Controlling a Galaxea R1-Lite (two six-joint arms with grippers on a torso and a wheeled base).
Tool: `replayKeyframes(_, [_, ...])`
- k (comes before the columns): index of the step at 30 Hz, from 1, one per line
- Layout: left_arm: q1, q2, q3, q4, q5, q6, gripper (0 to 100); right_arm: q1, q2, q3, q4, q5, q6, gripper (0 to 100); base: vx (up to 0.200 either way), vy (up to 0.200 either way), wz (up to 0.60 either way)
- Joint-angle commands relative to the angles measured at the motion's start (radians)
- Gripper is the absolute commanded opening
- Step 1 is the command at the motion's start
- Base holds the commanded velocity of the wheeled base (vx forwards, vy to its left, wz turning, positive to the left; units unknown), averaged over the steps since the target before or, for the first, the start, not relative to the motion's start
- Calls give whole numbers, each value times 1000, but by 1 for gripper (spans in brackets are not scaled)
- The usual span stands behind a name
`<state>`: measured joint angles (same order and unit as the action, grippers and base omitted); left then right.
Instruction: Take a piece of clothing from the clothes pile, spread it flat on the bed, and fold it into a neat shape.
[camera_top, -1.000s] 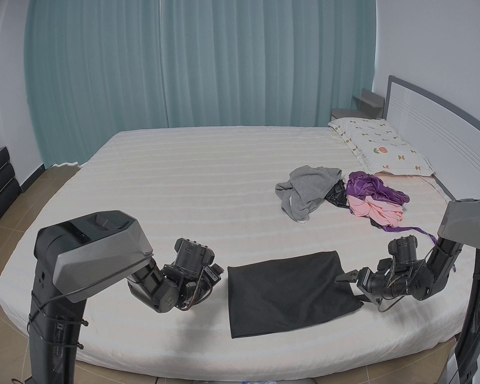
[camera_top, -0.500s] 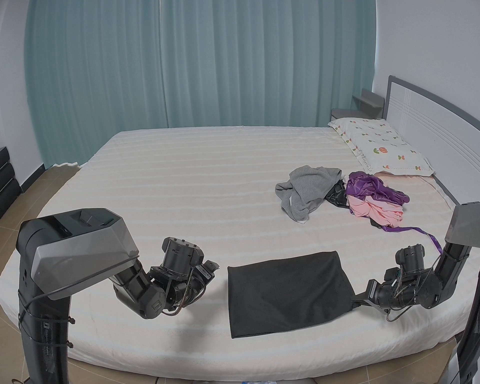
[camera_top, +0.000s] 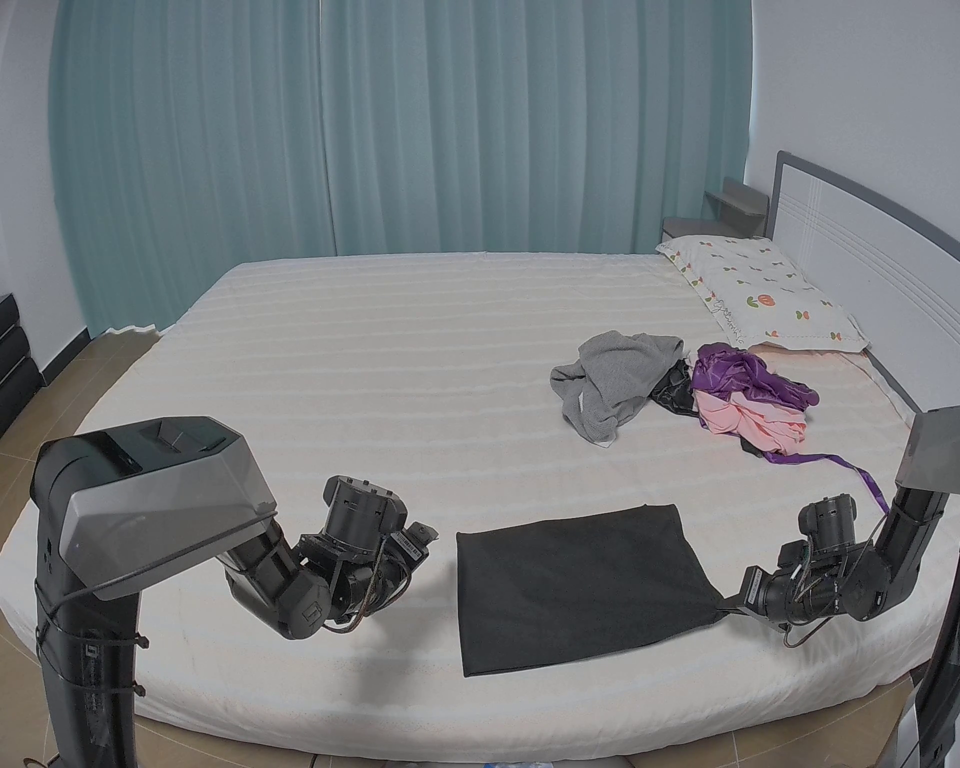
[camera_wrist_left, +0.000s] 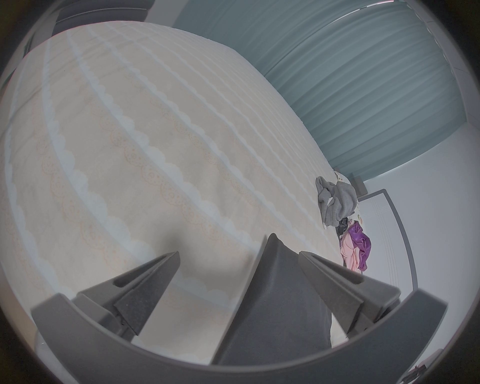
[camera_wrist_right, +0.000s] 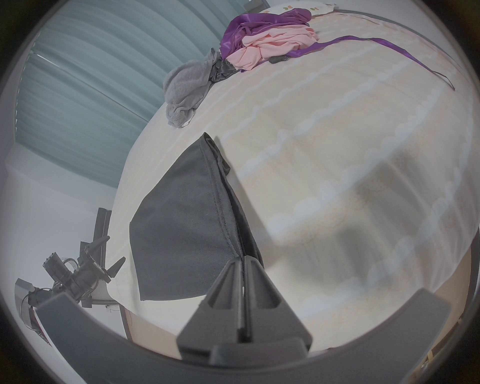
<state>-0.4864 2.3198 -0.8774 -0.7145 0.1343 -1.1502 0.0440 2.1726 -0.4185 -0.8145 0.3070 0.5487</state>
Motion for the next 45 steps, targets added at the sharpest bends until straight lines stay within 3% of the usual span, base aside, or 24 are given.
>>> replayKeyframes(1, [0, 0, 0, 0, 1, 0, 100, -7, 9, -2, 0, 1, -4, 0, 0, 0, 0])
replayKeyframes(3, [0, 0, 0, 0, 1, 1, 100, -7, 10, 0, 0, 0, -7, 0, 0, 0, 0])
replayKeyframes(4, [0, 0, 0, 0, 1, 1, 100, -7, 12, -2, 0, 0, -7, 100, 0, 0, 0])
replayKeyframes(14, [-3, -2, 14, -2, 1, 6, 100, -15, 6, -11, -23, 30, 22, 100, 0, 0, 0])
replayKeyframes(21, [-3, -3, 14, -2, -1, 1, 100, -33, 24, -13, -147, 73, 186, 100, 0, 0, 0])
replayKeyframes(25, [-1, -16, 14, -2, -8, -5, 100, -35, 27, -6, -173, 80, 192, 100, -150, 0, 0])
replayKeyframes(32, [23, -54, 35, 0, -99, -26, 100, -36, 27, -8, -172, 81, 192, 100, 0, 0, 0])
replayKeyframes(40, [23, -54, 35, 0, -101, -26, 100, -36, 24, -11, -173, 89, 212, 100, 0, 0, 0])
replayKeyframes(45, [23, -54, 35, 1, -102, -26, 100, -36, 24, -13, -173, 89, 212, 100, 0, -200, 0])
